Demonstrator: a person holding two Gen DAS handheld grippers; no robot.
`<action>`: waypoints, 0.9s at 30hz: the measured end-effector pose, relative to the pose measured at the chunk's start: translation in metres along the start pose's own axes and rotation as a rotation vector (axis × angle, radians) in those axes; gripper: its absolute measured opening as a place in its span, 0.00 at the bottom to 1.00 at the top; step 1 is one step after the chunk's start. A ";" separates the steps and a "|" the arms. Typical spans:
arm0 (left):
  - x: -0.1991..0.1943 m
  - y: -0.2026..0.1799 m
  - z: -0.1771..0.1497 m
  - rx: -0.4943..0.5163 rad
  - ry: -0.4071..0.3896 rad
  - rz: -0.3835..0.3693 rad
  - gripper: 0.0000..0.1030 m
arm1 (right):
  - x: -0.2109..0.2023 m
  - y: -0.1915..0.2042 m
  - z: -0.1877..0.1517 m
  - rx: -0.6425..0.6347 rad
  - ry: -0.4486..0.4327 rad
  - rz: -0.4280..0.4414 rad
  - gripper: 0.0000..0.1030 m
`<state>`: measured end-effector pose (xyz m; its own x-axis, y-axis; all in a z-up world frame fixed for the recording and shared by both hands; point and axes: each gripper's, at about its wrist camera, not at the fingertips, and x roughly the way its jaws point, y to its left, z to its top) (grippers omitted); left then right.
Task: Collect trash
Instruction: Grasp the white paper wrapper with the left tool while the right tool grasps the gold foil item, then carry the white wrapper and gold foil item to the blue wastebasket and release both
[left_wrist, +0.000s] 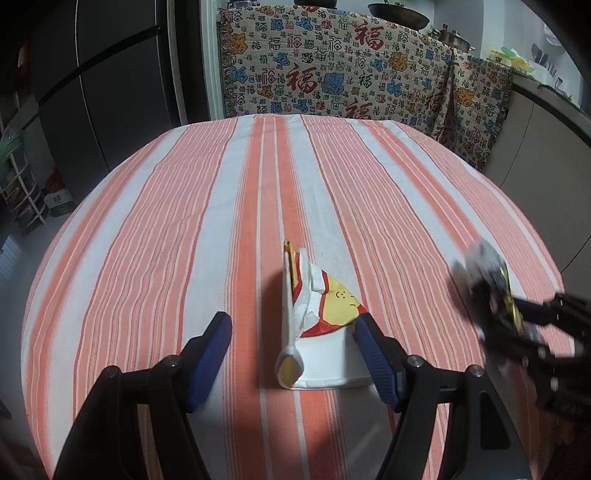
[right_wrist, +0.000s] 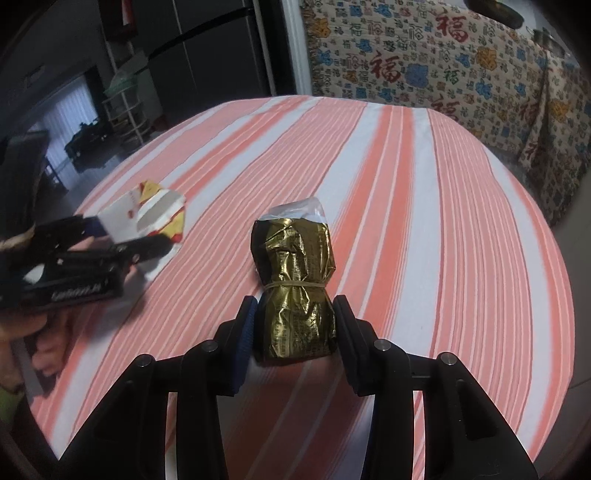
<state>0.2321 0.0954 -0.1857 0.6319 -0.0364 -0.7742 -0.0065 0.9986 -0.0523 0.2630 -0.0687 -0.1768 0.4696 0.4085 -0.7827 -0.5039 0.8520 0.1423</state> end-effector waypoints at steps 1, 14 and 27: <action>-0.001 0.004 0.000 -0.014 -0.003 -0.024 0.69 | -0.004 0.002 -0.004 -0.002 0.006 0.005 0.45; -0.015 0.019 0.006 -0.011 0.015 -0.158 0.64 | -0.026 -0.009 0.007 -0.060 0.049 0.022 0.74; -0.024 0.011 0.009 0.036 0.030 -0.159 0.09 | -0.003 0.007 0.030 -0.068 0.100 -0.009 0.29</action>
<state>0.2238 0.1072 -0.1621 0.5989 -0.1947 -0.7768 0.1201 0.9809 -0.1533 0.2801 -0.0544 -0.1554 0.4014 0.3628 -0.8410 -0.5495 0.8300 0.0957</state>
